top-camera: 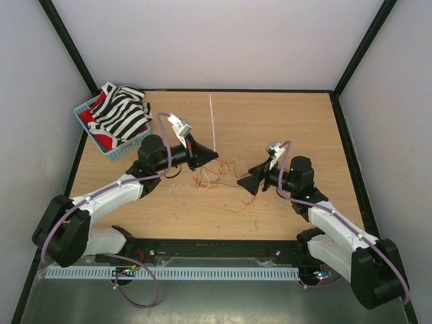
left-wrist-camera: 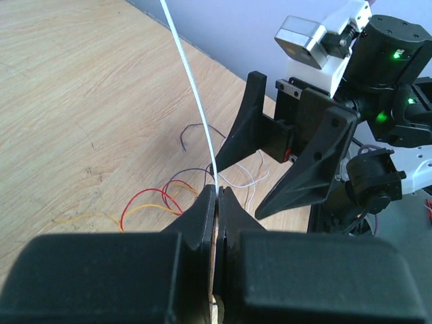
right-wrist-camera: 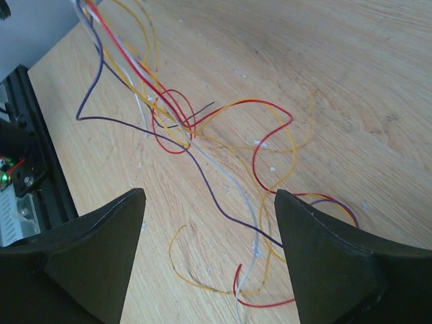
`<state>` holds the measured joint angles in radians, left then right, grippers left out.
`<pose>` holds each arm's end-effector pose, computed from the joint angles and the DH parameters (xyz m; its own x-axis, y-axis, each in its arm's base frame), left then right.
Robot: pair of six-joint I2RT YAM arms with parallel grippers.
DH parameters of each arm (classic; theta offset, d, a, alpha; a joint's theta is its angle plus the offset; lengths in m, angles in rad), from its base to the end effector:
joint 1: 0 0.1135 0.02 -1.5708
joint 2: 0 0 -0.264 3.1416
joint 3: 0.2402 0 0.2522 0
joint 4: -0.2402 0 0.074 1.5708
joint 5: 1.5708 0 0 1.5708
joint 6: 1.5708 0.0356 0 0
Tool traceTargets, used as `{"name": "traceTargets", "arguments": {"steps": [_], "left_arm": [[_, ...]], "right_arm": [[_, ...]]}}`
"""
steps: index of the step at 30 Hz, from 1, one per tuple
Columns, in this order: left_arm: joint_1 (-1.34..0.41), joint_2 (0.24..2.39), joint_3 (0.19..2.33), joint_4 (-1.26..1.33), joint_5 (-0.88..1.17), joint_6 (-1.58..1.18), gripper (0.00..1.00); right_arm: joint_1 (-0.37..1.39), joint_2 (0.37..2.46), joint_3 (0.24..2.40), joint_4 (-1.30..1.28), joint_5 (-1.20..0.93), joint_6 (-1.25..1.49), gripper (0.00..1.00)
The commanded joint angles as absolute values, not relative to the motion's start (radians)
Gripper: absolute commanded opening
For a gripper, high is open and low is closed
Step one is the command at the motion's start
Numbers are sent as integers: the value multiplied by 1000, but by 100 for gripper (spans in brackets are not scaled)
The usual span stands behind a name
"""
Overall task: Zip-tie the wires
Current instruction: Adjust the cable at the center of the board.
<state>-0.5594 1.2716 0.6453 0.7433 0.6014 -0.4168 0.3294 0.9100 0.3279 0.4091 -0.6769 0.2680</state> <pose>0.2253 -0.1648 0.2829 -0.2795 -0.2188 -0.9349 0.8757 0.3413 -0.3417 0.1781 0.0844 0.2199 -0.3784 0.0888 -0.9214 -0.7630 0.5336 0.3648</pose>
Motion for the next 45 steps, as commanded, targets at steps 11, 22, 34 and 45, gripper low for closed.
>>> {"name": "traceTargets", "arguments": {"steps": [11, 22, 34, 45], "left_arm": [[-555, 1200, 712, 625, 609, -442, 0], [-557, 1187, 724, 591, 613, -443, 0], [-548, 1154, 723, 509, 565, -408, 0], [-489, 1091, 692, 423, 528, -387, 0]], "right_arm": [[493, 1178, 450, 549, -592, 3, 77], [549, 1295, 517, 547, -611, -23, 54], [551, 1263, 536, 453, -569, -43, 4], [531, 1088, 505, 295, -431, -9, 0]]}}
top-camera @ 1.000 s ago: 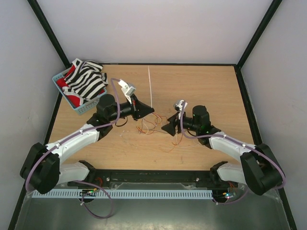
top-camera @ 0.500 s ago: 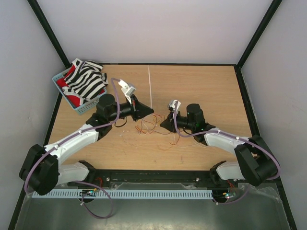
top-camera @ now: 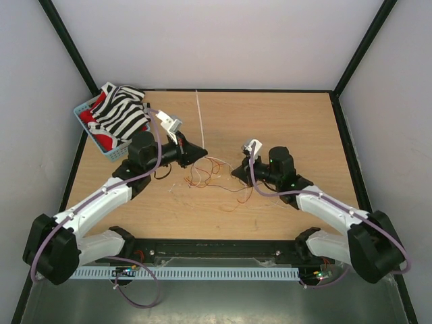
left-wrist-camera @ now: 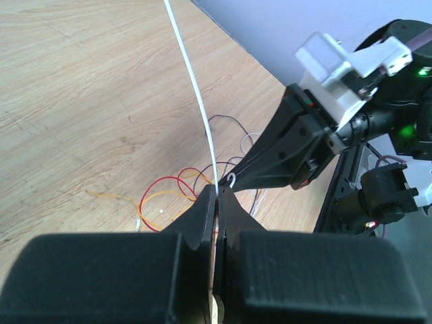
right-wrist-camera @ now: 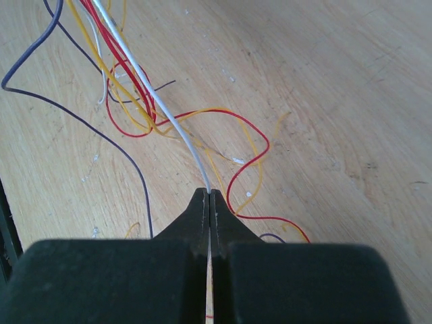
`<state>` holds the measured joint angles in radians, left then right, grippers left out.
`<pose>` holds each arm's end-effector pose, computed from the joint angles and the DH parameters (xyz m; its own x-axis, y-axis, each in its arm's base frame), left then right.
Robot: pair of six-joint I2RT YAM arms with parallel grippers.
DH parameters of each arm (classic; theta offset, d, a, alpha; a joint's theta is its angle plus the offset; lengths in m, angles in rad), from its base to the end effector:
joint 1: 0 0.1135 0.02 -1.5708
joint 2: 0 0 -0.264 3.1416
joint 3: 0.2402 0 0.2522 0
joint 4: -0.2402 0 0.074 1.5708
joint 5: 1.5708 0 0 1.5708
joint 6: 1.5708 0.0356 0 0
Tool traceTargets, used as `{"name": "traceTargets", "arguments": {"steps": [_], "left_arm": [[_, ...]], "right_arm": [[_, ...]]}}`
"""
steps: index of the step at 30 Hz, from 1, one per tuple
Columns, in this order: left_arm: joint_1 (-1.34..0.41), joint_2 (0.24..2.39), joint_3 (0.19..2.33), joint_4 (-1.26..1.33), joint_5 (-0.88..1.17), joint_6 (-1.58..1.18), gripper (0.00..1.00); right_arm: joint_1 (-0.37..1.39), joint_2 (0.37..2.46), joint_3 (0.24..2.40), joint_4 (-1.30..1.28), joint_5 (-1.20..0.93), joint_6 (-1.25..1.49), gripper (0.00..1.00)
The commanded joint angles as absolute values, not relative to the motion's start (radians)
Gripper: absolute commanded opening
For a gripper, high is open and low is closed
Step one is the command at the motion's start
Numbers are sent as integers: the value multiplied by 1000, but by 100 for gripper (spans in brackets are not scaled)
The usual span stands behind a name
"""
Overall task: Zip-tie the wires
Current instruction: Adjust the cable at the center of the board.
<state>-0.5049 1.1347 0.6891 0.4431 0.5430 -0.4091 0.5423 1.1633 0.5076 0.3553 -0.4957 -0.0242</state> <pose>0.2185 -0.1418 0.3011 -0.3466 -0.1975 -0.9170 0.7940 0.4587 -0.3990 0.2026 0.1418 0.2229 -0.2330 -0.1652 -0.9583 -0.8490 0.5151 0.1176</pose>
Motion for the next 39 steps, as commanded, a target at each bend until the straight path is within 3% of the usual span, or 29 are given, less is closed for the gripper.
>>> {"name": "traceTargets", "arguments": {"steps": [1, 19, 21, 24, 27, 32, 39], "left_arm": [[-485, 1085, 689, 420, 528, -385, 0], [-466, 1047, 693, 353, 504, -359, 0], [-466, 1051, 695, 354, 502, -362, 0], [-466, 1049, 698, 348, 498, -359, 0], [-466, 1048, 700, 341, 497, -356, 0], [-466, 1054, 709, 328, 514, -349, 0], [-466, 1057, 716, 319, 524, -350, 0]], "right_arm": [[525, 1070, 504, 281, -420, -3, 0], [430, 989, 494, 195, -432, 30, 0], [430, 996, 498, 208, -457, 36, 21], [431, 994, 512, 212, -486, 39, 41], [430, 988, 534, 223, -523, 48, 50], [430, 1037, 556, 365, -649, 120, 50], [465, 1150, 617, 551, -790, 172, 43]]}}
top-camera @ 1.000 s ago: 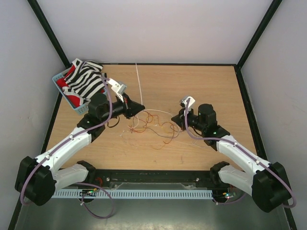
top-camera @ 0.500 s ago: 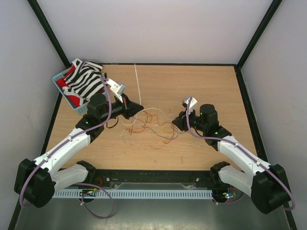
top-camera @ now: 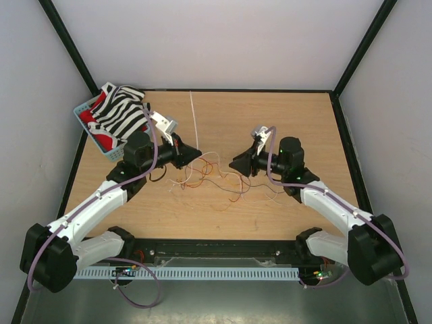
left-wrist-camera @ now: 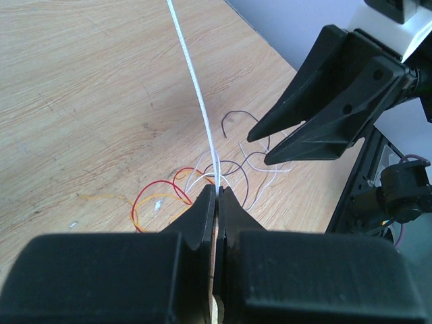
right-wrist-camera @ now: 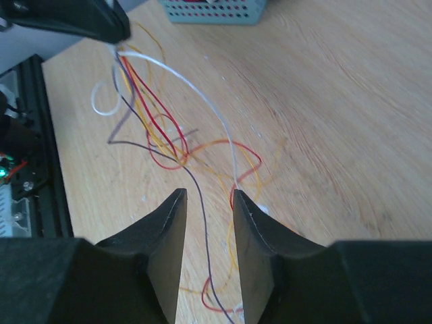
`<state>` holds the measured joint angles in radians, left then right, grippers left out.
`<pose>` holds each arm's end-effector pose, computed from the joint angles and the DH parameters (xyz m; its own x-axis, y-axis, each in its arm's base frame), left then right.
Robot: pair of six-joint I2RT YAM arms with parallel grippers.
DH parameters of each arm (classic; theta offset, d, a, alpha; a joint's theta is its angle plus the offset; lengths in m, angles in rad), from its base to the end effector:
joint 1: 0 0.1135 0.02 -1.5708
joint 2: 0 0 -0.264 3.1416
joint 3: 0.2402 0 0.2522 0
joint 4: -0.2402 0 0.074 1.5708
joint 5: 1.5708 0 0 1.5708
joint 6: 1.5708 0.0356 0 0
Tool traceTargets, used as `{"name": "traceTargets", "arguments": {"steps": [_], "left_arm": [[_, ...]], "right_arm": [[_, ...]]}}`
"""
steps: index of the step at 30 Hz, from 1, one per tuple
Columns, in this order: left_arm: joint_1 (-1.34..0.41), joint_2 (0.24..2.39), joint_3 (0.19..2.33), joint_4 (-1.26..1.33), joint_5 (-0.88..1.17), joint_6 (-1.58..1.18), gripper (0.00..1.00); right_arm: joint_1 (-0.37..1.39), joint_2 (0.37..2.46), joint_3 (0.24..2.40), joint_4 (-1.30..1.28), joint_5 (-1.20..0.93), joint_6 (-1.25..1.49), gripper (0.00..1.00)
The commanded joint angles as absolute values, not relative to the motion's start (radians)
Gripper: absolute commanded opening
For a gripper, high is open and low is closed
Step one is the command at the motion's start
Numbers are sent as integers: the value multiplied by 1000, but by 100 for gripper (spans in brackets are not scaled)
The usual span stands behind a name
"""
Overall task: Zip-tie the wires
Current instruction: Adjust the cable at the center of the board.
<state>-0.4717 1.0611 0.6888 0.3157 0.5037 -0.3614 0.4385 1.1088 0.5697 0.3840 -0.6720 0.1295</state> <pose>0.2115 -0.1272 0.3048 -0.3396 -0.1744 -0.9243 0.7560 0.5340 -0.3786 0.2115 0.1237 0.2598 -0.2535 -0.0073 -0.9673 -0.8636 0.4521 0.2230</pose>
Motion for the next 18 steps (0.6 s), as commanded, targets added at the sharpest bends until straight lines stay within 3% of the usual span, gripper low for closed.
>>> {"name": "traceTargets", "arguments": {"steps": [1, 18], "left_arm": [[-467, 1057, 718, 319, 527, -350, 0], [-469, 1062, 725, 313, 555, -367, 0]], "right_arm": [[480, 1166, 626, 560, -801, 169, 43], [567, 1355, 713, 642, -838, 147, 43]]}}
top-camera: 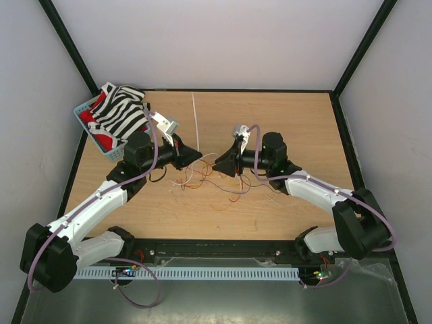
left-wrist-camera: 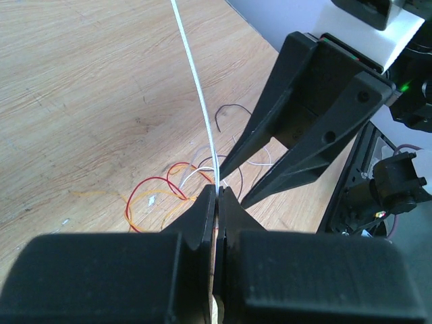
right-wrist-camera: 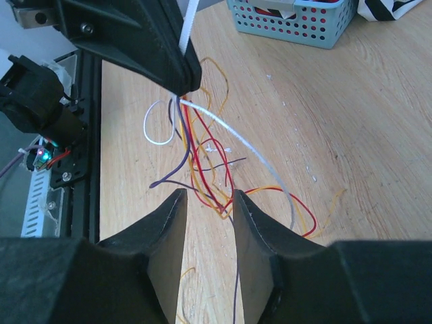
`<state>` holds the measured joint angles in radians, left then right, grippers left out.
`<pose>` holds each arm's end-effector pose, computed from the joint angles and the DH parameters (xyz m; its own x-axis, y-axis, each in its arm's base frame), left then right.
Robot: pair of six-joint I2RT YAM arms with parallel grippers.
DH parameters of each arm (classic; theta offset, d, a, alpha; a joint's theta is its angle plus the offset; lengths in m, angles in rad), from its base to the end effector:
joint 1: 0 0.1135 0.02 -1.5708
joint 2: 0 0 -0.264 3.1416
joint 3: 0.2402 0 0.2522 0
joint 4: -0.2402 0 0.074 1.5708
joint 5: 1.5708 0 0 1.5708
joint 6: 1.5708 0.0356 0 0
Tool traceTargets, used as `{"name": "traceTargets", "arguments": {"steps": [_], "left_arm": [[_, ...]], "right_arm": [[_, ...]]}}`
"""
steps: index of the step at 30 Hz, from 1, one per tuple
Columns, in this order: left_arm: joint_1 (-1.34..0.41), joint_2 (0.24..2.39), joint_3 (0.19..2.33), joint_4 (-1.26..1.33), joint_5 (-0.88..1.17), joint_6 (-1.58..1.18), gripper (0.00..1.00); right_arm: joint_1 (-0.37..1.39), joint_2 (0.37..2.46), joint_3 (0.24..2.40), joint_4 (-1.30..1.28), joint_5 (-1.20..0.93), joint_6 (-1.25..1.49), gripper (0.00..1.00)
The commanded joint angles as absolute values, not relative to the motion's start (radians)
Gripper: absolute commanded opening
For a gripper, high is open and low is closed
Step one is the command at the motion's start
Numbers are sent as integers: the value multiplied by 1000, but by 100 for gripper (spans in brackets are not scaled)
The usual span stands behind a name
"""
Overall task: Zip-tie the wires
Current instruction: Adjust the cable at the center of the board.
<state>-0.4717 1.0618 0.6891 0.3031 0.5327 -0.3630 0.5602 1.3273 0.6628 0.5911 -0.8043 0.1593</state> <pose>0.2107 -0.1278 0.3034 -0.3572 -0.1612 -0.9200 0.7658 0.5134 -0.3872 0.2275 0.1730 0.2586 -0.2163 -0.0058 -0.9763 -0.9549 0.2095 0.2104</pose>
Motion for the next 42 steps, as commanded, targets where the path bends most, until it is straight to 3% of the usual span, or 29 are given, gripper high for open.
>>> {"name": "traceTargets", "arguments": {"steps": [1, 7, 31, 42], "left_arm": [[-469, 1062, 725, 313, 556, -367, 0], [-469, 1063, 728, 313, 556, -367, 0], [-472, 1078, 728, 313, 559, -370, 0], [-469, 1055, 717, 302, 539, -361, 0]], "right_arm": [[569, 1364, 719, 642, -841, 146, 43], [583, 1394, 730, 643, -853, 139, 39], [593, 1429, 726, 688, -895, 167, 0], [590, 1323, 696, 475, -694, 50, 0]]}}
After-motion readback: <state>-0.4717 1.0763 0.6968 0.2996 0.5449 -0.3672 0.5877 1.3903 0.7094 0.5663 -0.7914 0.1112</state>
